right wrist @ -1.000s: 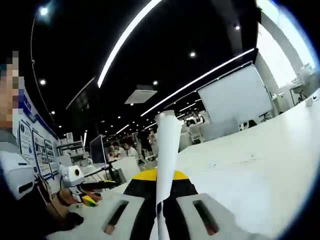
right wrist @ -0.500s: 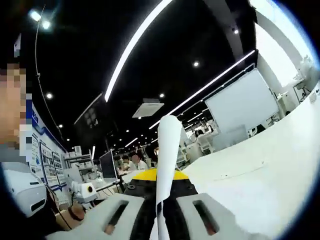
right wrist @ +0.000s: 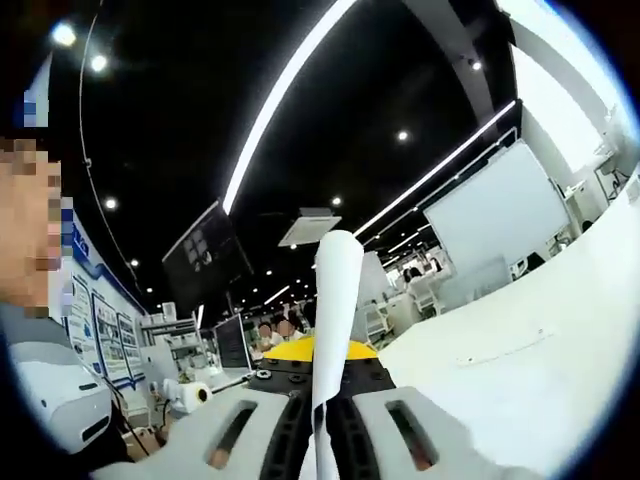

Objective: Organize the stack of printing papers by aligning and flattening the scattered papers on the table

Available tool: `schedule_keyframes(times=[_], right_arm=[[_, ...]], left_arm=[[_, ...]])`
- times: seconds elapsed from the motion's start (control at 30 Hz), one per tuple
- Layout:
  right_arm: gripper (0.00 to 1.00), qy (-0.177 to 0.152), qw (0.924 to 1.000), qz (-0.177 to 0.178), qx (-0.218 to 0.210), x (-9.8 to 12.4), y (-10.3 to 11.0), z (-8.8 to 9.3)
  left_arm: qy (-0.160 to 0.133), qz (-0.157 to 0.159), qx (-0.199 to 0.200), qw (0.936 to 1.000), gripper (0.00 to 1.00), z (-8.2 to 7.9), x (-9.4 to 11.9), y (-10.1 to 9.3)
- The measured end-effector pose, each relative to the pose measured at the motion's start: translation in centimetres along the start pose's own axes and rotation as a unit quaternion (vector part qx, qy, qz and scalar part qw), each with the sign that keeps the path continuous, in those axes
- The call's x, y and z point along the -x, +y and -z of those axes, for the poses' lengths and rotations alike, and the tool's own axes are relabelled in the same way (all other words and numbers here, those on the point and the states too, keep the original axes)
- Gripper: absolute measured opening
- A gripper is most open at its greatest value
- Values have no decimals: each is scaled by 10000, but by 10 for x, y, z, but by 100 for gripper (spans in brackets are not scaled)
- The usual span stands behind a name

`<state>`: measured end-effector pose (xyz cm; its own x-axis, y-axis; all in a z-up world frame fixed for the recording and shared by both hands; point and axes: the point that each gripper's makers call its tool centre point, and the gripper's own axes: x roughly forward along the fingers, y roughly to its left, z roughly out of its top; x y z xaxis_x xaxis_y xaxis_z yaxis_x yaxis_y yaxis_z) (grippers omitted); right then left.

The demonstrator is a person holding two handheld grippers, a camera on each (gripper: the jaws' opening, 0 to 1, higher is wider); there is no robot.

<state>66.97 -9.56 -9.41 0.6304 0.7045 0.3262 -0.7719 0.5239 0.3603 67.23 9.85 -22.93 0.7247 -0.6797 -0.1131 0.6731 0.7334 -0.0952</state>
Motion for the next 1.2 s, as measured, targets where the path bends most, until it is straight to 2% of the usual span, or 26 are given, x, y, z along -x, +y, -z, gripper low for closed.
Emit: schedule_keyframes(times=[0.8, 1.2], right_arm=[[0, -400, 9972, -485, -393, 2, 26, -21], [0, -509, 9940, -708, -667, 0, 37, -24]], left_arm=[[-93, 327, 277, 9990, 97, 2, -18, -16], [-481, 487, 412, 9968, 96, -17, -27, -24]])
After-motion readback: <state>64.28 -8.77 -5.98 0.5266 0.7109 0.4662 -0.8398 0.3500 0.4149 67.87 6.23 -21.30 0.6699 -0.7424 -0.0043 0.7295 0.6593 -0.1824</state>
